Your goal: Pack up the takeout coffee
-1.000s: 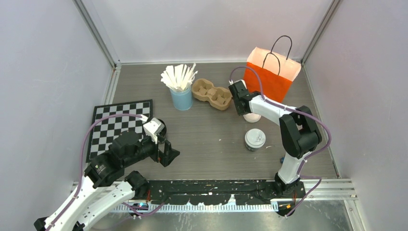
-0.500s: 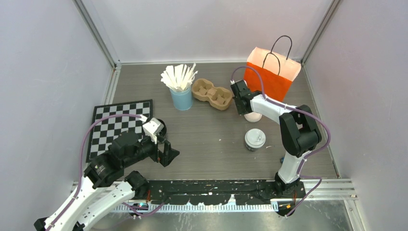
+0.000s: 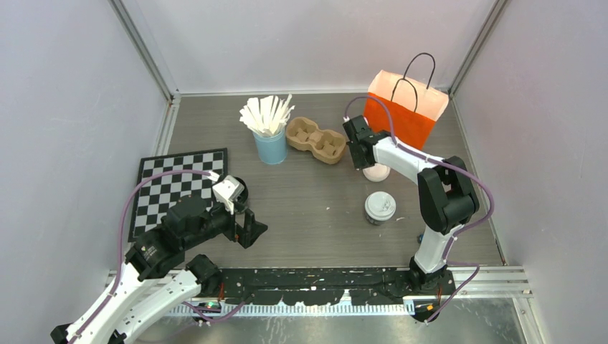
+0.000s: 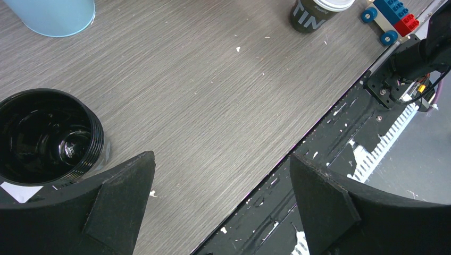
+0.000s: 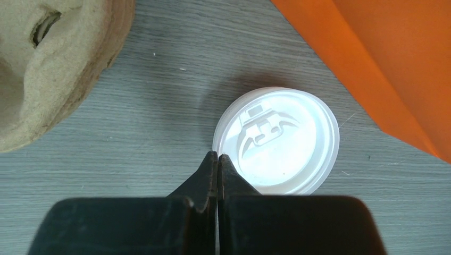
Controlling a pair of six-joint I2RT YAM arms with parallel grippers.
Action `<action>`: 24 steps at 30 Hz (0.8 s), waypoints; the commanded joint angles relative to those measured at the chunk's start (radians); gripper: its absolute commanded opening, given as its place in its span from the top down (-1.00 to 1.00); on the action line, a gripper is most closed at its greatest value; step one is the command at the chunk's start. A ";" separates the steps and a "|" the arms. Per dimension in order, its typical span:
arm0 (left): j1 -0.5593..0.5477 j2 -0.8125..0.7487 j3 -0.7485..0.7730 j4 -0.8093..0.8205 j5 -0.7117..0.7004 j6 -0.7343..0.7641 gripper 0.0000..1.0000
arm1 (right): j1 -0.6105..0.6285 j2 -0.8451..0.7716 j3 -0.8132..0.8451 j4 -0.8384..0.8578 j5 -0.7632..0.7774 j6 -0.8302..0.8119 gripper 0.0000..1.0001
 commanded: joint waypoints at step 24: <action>0.002 0.000 -0.001 0.023 -0.003 -0.007 -1.00 | -0.027 0.055 0.077 -0.011 0.026 0.006 0.73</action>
